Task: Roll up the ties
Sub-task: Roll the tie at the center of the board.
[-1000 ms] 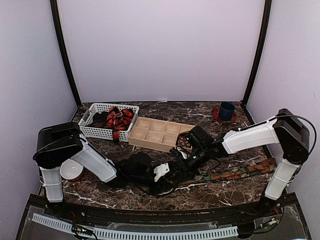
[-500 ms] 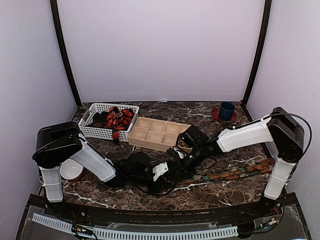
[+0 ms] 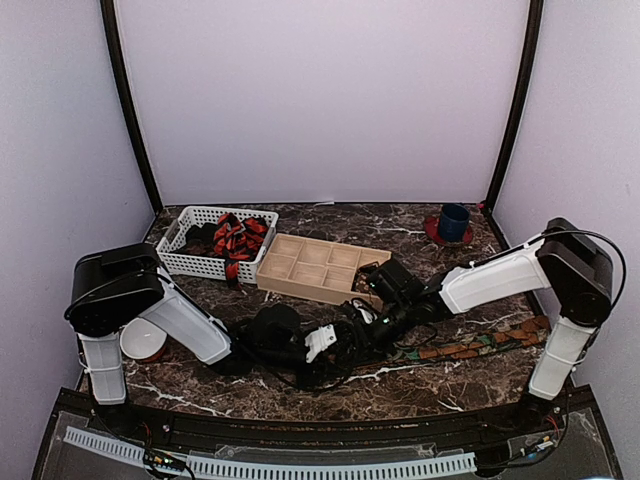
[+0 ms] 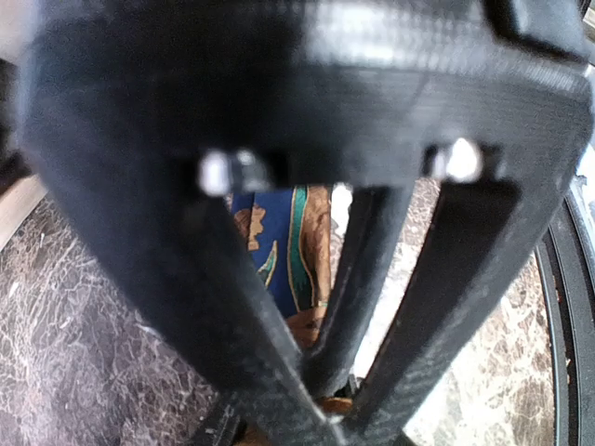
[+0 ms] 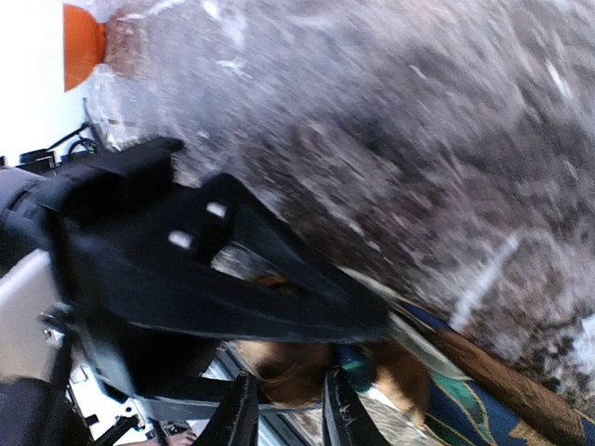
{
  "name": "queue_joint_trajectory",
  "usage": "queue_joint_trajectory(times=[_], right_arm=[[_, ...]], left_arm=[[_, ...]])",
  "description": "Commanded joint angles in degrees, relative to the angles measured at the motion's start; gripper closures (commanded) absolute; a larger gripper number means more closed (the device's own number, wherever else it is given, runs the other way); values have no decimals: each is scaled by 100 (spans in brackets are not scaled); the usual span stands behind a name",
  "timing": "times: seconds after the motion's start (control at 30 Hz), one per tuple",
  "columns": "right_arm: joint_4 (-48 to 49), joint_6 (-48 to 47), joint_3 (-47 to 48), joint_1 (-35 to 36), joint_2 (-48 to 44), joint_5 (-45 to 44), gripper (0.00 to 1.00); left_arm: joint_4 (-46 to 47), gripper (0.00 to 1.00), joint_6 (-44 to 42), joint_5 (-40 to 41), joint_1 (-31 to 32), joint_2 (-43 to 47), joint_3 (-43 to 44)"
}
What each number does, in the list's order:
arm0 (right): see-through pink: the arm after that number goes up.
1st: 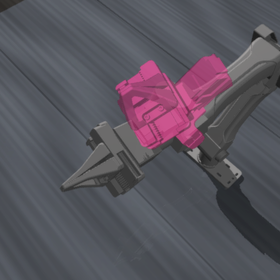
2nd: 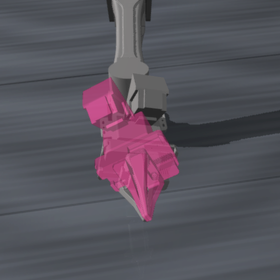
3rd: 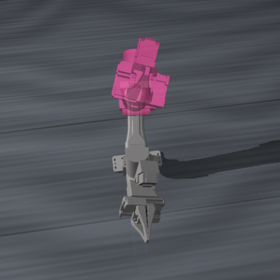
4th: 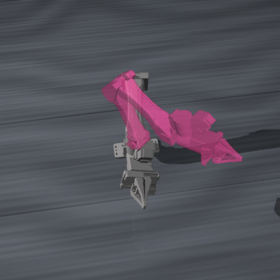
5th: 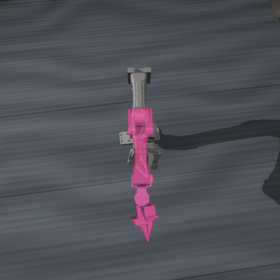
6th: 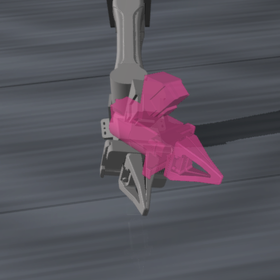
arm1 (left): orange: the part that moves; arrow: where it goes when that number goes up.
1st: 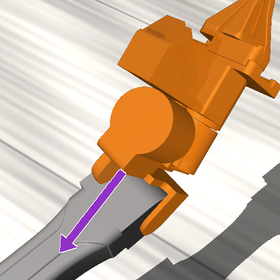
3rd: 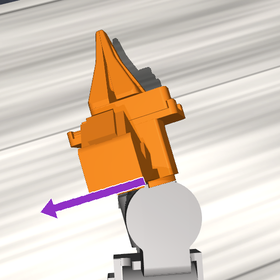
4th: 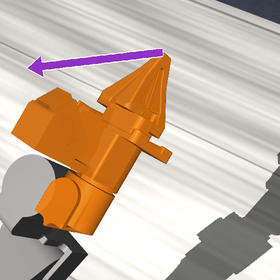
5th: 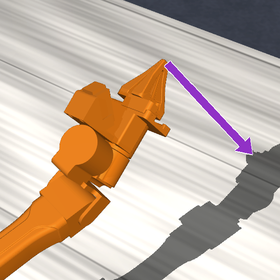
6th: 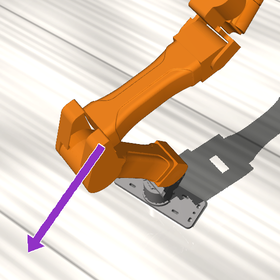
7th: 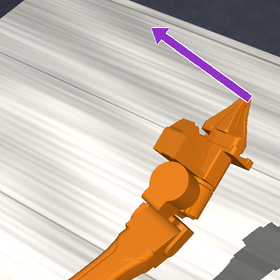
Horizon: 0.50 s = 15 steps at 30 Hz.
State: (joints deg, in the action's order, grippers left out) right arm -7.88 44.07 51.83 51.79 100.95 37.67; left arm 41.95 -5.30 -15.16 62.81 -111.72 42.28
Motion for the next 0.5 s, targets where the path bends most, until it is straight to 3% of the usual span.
queue_joint_trajectory(times=[0.0, 0.47], right_arm=[[310, 332, -263, 99, -243, -281, 74], [758, 656, -245, 198, -168, -303, 69]], left_arm=[[-974, 65, 261, 171, 8, -174, -151], [-1226, 65, 403, 170, 12, -232, -21]])
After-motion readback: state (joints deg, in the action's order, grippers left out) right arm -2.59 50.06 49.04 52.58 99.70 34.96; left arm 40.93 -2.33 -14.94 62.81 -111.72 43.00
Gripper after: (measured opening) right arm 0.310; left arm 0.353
